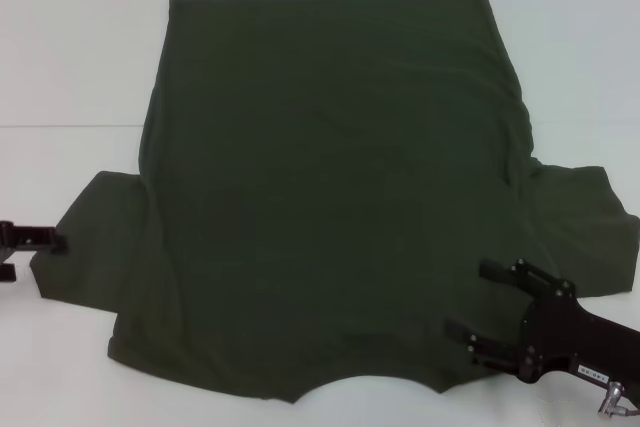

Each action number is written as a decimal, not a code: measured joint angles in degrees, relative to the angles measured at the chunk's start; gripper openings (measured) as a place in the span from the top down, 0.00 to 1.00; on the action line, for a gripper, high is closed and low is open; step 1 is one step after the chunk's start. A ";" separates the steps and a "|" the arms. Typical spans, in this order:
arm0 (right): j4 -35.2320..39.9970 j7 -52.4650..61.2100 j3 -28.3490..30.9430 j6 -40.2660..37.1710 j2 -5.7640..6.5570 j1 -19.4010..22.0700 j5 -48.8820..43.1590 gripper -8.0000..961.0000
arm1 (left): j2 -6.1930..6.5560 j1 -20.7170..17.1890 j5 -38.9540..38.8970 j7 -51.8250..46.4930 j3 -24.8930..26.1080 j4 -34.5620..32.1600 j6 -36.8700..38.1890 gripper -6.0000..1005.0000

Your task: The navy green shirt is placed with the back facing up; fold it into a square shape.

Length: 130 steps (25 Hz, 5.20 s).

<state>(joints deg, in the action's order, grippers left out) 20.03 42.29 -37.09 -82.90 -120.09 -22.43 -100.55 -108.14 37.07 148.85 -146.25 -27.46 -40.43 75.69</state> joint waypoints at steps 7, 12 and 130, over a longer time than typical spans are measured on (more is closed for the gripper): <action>-0.08 0.08 0.00 -0.45 -0.05 -0.07 -0.06 0.03 | -0.79 0.96 2.22 -1.84 -2.17 2.80 -6.15 0.10; -0.09 0.08 0.00 -0.45 -0.05 -0.01 -0.13 0.03 | -1.00 1.21 2.30 -1.83 -2.40 4.32 -8.57 0.10; -0.17 0.07 0.45 -0.42 -0.14 -0.70 0.00 0.03 | -4.06 -4.53 -3.91 2.21 -2.83 -5.66 -11.15 0.95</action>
<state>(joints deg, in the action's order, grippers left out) 19.86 42.37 -36.64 -83.32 -120.23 -23.13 -100.54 -112.20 32.54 144.94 -144.03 -30.29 -46.09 64.54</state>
